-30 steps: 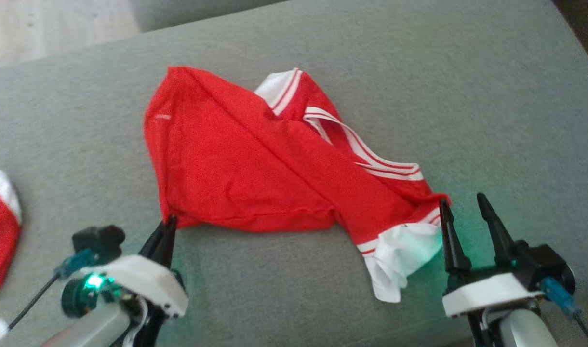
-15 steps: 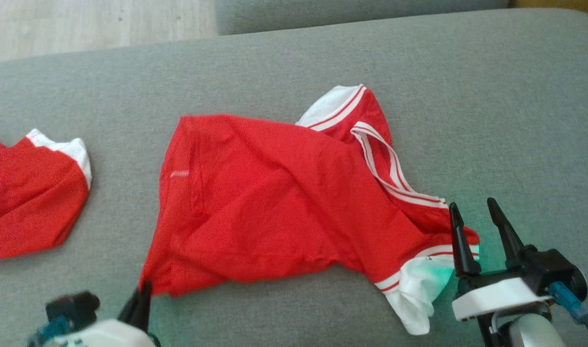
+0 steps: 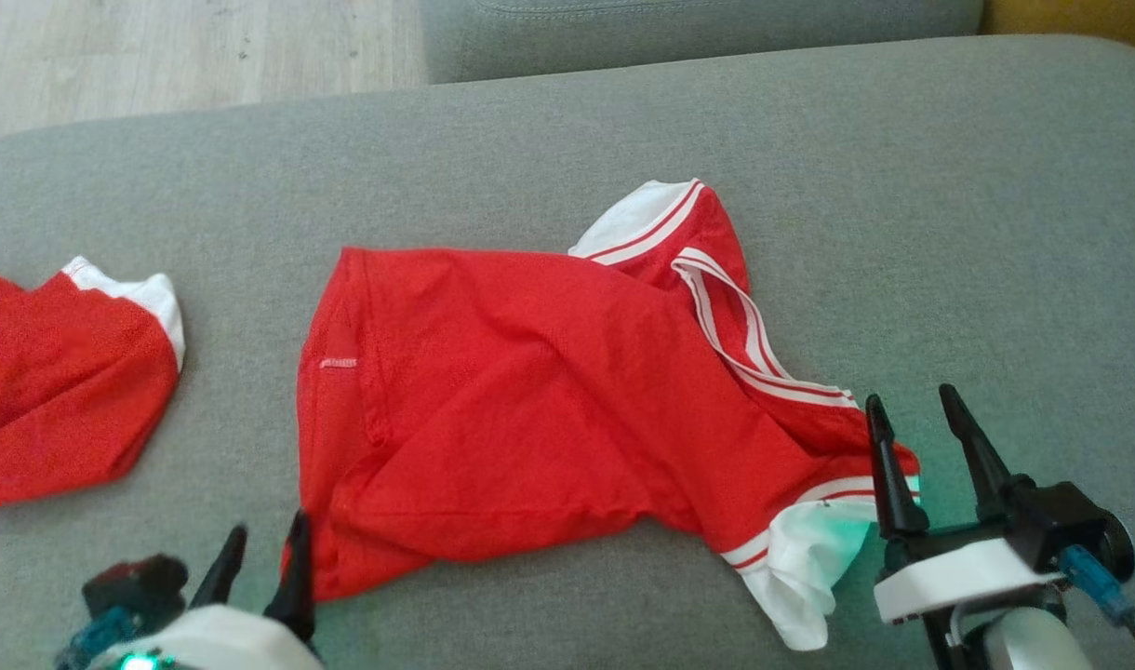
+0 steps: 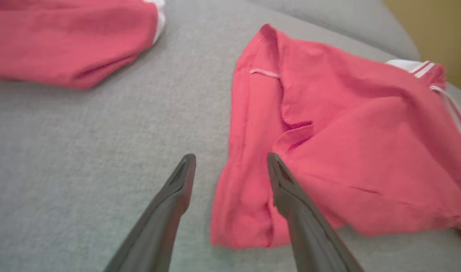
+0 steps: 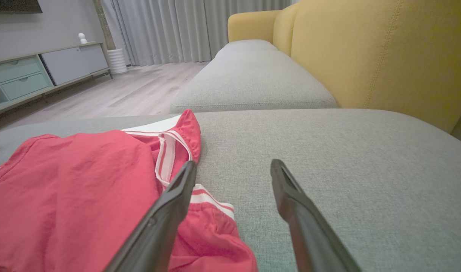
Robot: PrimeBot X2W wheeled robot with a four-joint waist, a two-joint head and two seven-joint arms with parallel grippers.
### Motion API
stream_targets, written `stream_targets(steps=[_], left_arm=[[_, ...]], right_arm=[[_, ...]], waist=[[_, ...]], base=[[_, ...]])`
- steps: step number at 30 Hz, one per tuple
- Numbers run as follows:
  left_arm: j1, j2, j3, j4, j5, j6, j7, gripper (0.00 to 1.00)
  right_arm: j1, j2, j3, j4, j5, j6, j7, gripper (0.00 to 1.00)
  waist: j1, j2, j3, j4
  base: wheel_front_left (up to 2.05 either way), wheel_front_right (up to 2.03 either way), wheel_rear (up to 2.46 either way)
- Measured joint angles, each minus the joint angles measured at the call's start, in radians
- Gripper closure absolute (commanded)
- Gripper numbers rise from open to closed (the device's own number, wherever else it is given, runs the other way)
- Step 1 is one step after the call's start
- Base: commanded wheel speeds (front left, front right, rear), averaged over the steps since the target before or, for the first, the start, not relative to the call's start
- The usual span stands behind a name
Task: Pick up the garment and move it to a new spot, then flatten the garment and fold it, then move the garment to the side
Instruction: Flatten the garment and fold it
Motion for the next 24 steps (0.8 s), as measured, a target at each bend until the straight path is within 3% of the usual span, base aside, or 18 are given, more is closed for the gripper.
stream_targets(steps=[4, 10, 21, 24], left_arm=[[-0.053, -0.013, -0.014, -0.04, 0.021, -0.015, 0.023, 0.0], [-0.098, -0.048, -0.047, 0.025, 0.033, -0.014, 0.074, 0.0], [-0.088, -0.042, -0.046, 0.05, 0.016, -0.015, 0.081, 0.0], [-0.088, -0.038, -0.046, 0.031, 0.016, -0.014, 0.082, 0.38]], right_arm=[[0.0, 0.0, 0.02, 0.001, 0.0, 0.0, 0.0, 0.0], [-0.002, 0.001, 0.033, 0.009, 0.001, 0.0, 0.0, 0.0], [-0.002, 0.004, 0.027, 0.011, 0.001, 0.0, 0.0, 0.0], [-0.002, 0.006, 0.027, 0.011, 0.001, 0.0, 0.0, 0.0]], waist=[[0.0, 0.0, 0.005, -0.012], [0.0, 0.0, 0.013, -0.054], [0.0001, 0.0, 0.025, -0.112], [0.0, 0.0, 0.029, -0.113]], base=[[0.0, 0.0, 0.0], [0.0, 0.0, 0.0], [0.0, 0.0, 0.0], [0.0, 0.0, 0.0]])
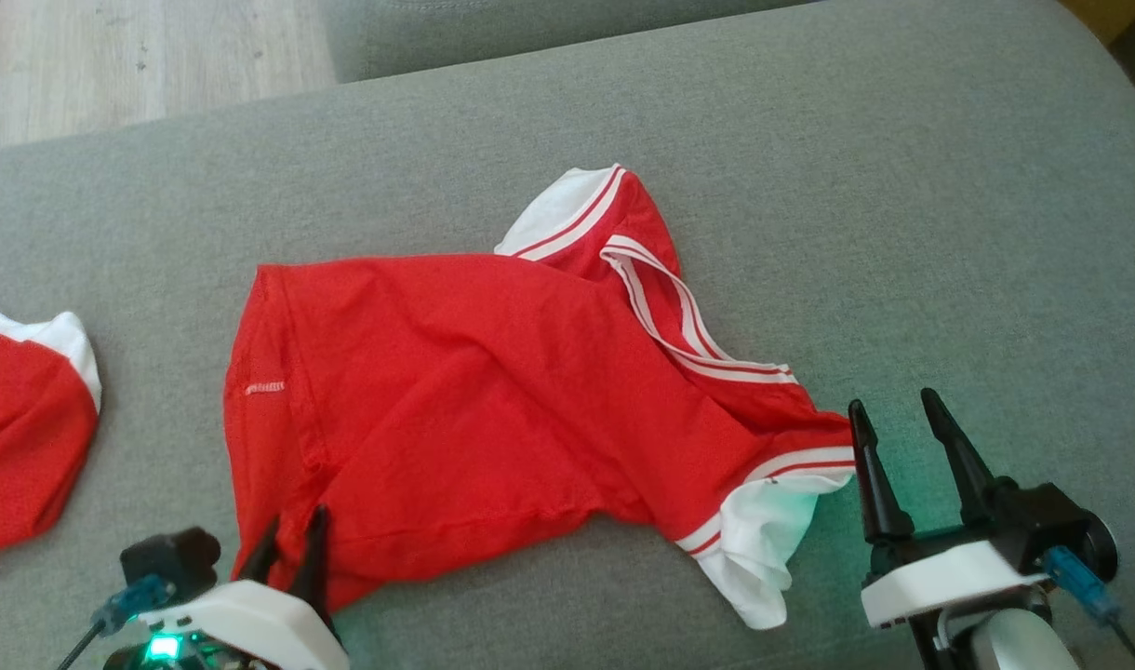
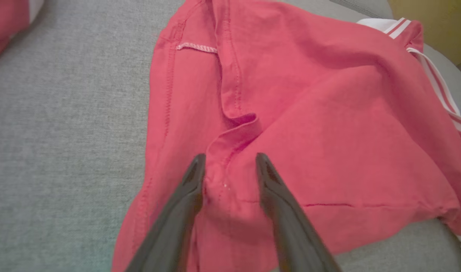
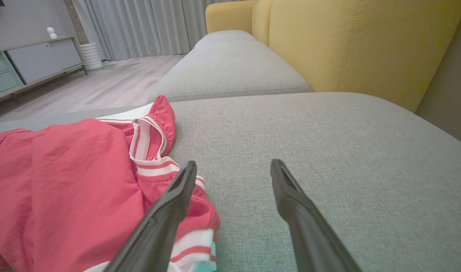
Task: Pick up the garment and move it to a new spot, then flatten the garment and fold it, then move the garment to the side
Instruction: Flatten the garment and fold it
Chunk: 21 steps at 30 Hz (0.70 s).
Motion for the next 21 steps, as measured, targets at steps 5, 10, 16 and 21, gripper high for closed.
stream_targets(steps=[5, 10, 16, 21], left_arm=[[0.0, 0.014, -0.01, -0.017, 0.0, 0.0, 0.021, 1.0], [0.003, 0.037, -0.011, -0.067, 0.0, -0.01, 0.042, 1.0], [-0.068, 0.063, 0.02, -0.103, 0.013, -0.02, 0.064, 1.0], [-0.312, 0.053, 0.064, -0.093, 0.031, -0.041, 0.139, 1.0]], right_arm=[[0.0, 0.001, 0.0, 0.0, 0.0, 0.0, 0.0, 0.0], [-0.003, 0.006, 0.002, 0.0, 0.001, 0.0, 0.0, 0.0], [-0.019, 0.009, 0.009, 0.002, 0.002, 0.0, 0.0, 0.0], [-0.049, 0.019, 0.021, 0.001, 0.021, 0.0, 0.0, 0.0]], waist=[[0.0, 0.0, 0.004, -0.001], [0.0, 0.0, 0.002, -0.022], [0.0, 0.0, 0.0, -0.063], [0.0, 0.0, 0.002, -0.128]], base=[[0.0, 0.0, 0.0], [0.0, 0.0, 0.0], [0.0, 0.0, 0.0], [0.0, 0.0, 0.0]])
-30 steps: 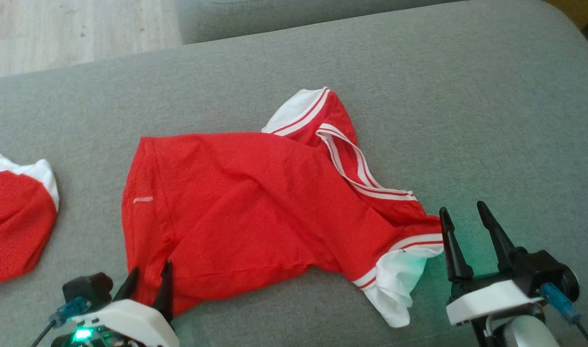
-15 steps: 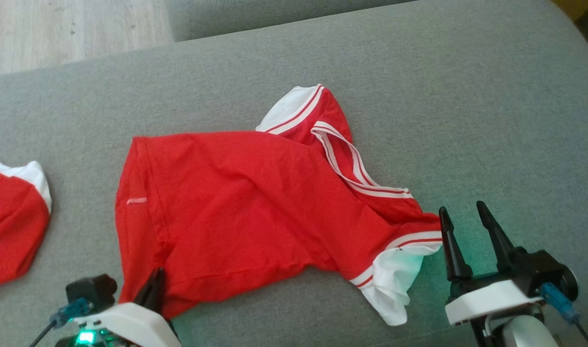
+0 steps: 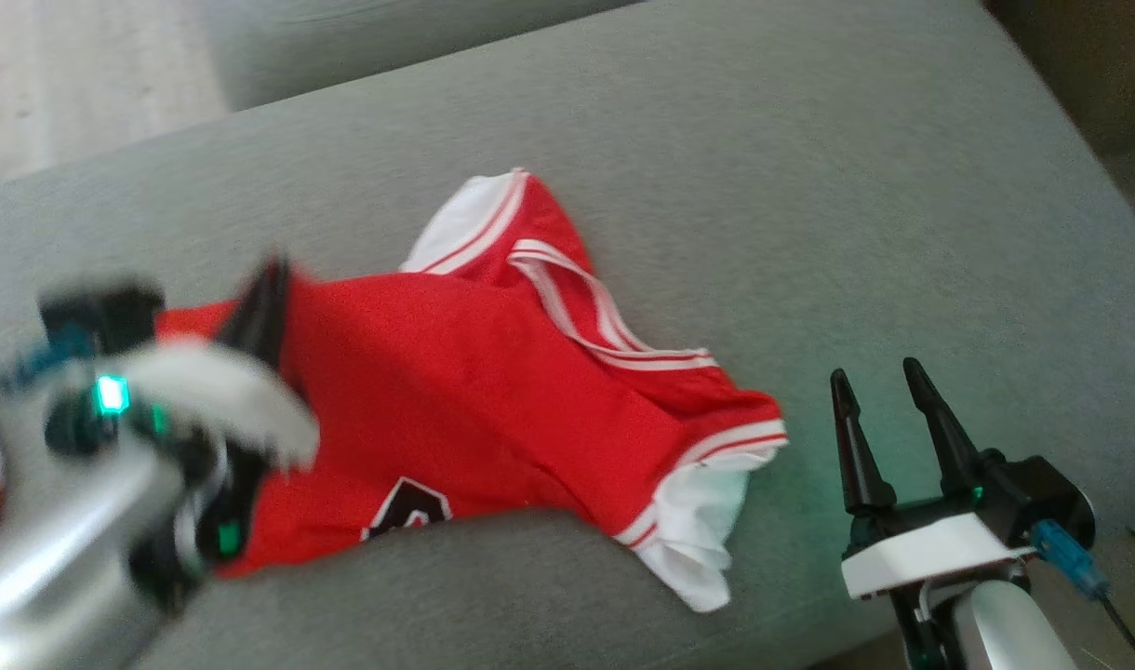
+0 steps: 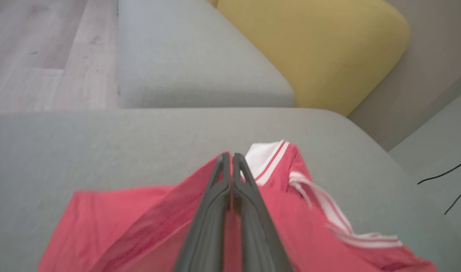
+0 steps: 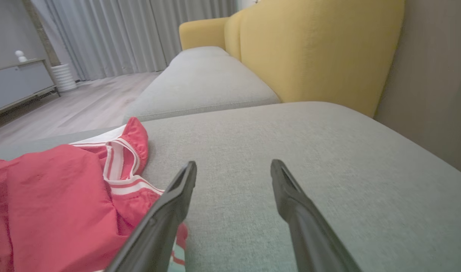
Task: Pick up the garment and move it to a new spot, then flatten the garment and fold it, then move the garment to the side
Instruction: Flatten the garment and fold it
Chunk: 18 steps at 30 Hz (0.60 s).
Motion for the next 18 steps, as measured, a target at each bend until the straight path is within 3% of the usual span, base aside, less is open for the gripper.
stream_targets(steps=[6, 11, 15, 18], left_arm=[[-0.26, -0.081, 0.014, 0.124, 0.039, -0.04, 0.077, 1.0], [-0.428, -0.182, 0.019, 0.237, 0.076, -0.101, 0.07, 1.0], [-0.511, -0.243, 0.019, 0.302, 0.1, -0.147, 0.04, 1.0], [-0.508, -0.252, 0.018, 0.311, 0.1, -0.172, 0.019, 1.0]], right_arm=[[-0.018, 0.007, 0.009, -0.002, 0.025, 0.0, 0.0, 0.0], [-0.02, 0.009, 0.009, -0.003, 0.052, 0.0, 0.0, 0.0], [-0.02, 0.01, 0.0, -0.003, 0.052, 0.0, 0.0, 0.0], [-0.014, 0.01, -0.013, -0.002, 0.051, 0.0, 0.0, 0.0]], waist=[[0.0, 0.0, 0.015, -0.092], [0.0001, 0.0, 0.037, -0.149], [0.0002, 0.0, 0.045, -0.151], [-0.0001, 0.0, 0.034, -0.131]], base=[[0.0, 0.0, 0.0], [0.0, 0.0, 0.0], [0.0, 0.0, 0.0], [0.0, 0.0, 0.0]])
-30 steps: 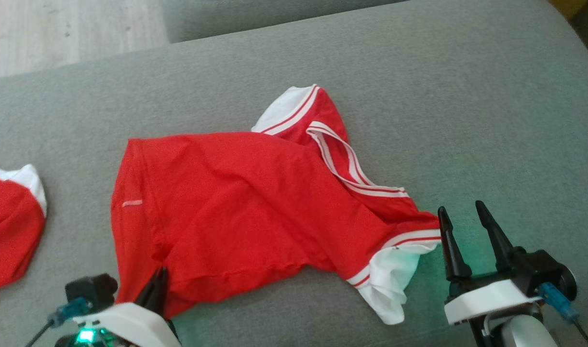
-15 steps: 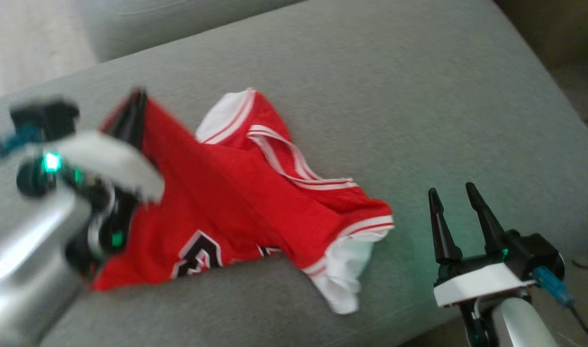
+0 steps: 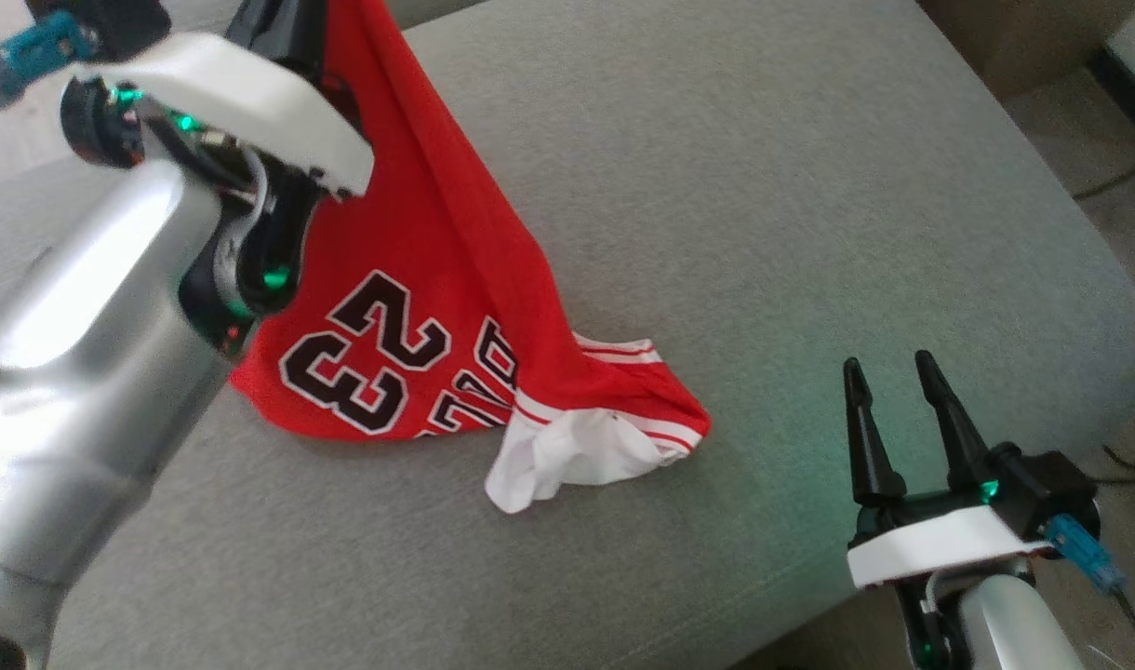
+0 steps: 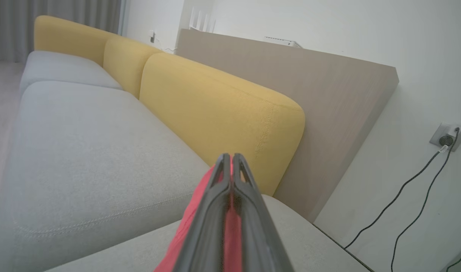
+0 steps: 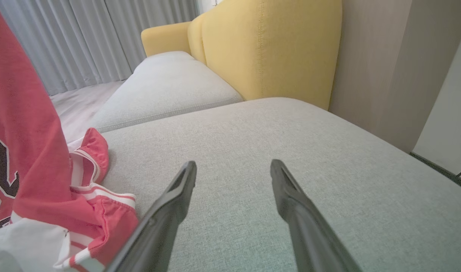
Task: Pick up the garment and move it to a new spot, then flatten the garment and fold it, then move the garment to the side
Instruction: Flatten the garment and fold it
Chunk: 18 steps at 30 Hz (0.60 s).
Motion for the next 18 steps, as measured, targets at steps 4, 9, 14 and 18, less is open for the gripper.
stream_targets(steps=[4, 9, 14, 18], left_arm=[[0.091, 0.037, -0.005, -0.068, 0.0, -0.001, -0.029, 1.0], [0.418, 0.162, -0.02, -0.236, -0.054, 0.086, -0.077, 1.0], [0.773, 0.251, -0.006, -0.297, -0.133, 0.187, -0.183, 1.0], [0.923, 0.217, 0.041, -0.279, -0.213, 0.179, -0.23, 1.0]], right_arm=[[0.005, 0.0, -0.012, 0.0, -0.003, 0.0, 0.0, 0.0], [0.026, 0.001, -0.028, -0.001, -0.028, 0.0, 0.0, 0.0], [0.062, -0.001, -0.047, -0.005, -0.047, 0.0, 0.0, 0.0], [0.065, -0.014, -0.04, -0.005, -0.056, 0.0, 0.0, 0.0]], waist=[[0.0, 0.0, -0.017, 0.041], [0.0, 0.0, -0.041, 0.112], [0.0, 0.0, -0.06, 0.201], [-0.0001, 0.0, -0.072, 0.278]], base=[[0.0, 0.0, 0.0], [0.0, 0.0, 0.0], [0.0, 0.0, 0.0], [0.0, 0.0, 0.0]])
